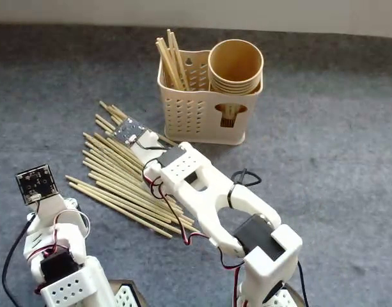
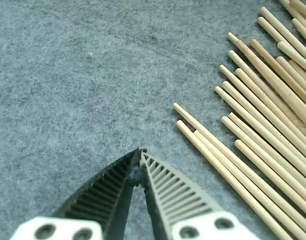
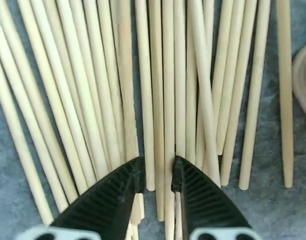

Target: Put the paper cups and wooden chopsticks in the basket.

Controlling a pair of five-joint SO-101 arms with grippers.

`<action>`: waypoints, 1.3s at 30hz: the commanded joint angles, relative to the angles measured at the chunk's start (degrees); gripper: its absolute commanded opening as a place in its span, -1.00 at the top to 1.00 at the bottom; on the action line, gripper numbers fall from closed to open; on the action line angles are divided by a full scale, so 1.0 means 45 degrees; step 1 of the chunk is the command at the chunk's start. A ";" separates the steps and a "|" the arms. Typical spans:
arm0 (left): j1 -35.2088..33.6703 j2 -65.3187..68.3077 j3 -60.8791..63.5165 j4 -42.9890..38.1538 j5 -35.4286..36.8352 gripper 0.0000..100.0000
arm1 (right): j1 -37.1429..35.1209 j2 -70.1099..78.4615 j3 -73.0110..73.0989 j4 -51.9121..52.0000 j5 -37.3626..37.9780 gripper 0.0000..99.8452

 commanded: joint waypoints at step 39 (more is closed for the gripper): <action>-0.0107 -0.0166 0.0264 -0.0215 -0.0098 0.98 | 0.0381 -0.0303 -0.3741 0.6476 0.2383 0.98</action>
